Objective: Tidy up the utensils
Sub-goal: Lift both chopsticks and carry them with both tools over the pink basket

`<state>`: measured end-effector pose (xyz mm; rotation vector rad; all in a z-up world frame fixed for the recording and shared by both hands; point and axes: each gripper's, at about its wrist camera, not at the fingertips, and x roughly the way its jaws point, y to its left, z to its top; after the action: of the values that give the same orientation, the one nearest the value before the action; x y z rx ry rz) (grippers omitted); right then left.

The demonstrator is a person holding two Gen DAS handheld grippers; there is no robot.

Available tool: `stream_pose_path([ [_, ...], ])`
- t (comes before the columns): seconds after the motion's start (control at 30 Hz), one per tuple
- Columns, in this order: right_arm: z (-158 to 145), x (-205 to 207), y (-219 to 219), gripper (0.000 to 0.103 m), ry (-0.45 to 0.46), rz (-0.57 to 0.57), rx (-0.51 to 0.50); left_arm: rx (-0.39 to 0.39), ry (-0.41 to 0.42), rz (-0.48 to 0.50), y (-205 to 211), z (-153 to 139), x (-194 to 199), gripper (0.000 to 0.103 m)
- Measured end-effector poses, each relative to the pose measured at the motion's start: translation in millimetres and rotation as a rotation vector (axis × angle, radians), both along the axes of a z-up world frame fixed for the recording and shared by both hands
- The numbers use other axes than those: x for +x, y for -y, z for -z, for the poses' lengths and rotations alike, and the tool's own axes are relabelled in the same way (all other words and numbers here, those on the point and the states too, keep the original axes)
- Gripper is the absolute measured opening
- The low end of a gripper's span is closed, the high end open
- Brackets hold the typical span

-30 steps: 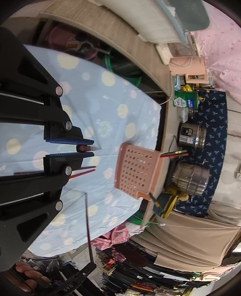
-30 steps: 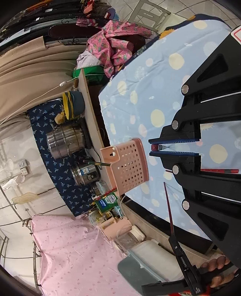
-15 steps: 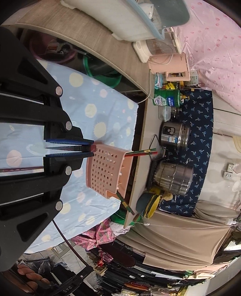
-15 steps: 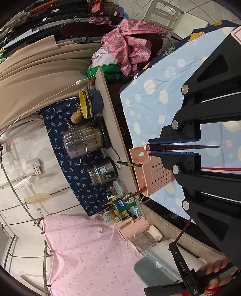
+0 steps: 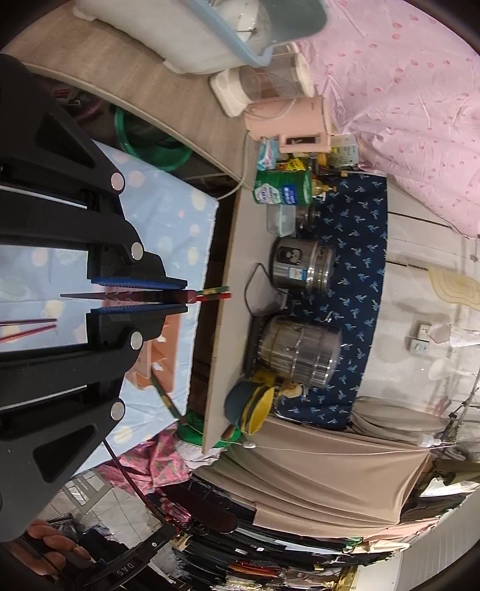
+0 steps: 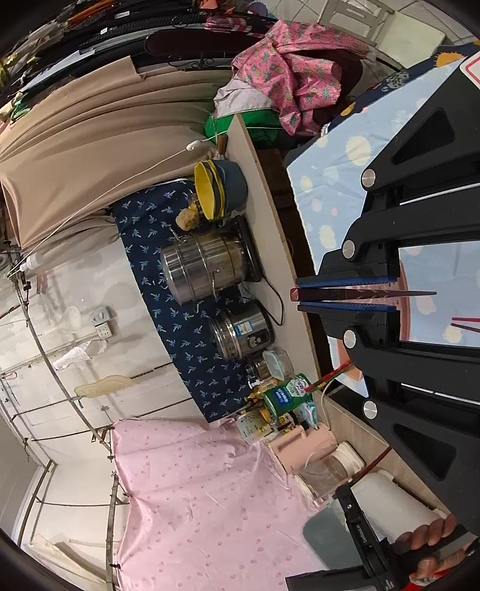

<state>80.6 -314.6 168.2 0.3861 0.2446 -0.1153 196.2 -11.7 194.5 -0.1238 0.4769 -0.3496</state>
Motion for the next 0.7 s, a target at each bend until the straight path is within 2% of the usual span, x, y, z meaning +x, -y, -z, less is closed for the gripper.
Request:
stream_pose_path([
  [0.4, -31.7, 62.4, 18.9, 0.007, 0.077, 0.056, -0.019, -0.005, 0.125, -0.016, 27.8, -47.1, 42.4, 0.007],
  [0.7, -55.7, 94.8, 23.1, 0.007, 0.151, 0.061, -0.008, 0.003, 0.171, -0.037, 45.3, -58.4, 75.0, 0.007],
])
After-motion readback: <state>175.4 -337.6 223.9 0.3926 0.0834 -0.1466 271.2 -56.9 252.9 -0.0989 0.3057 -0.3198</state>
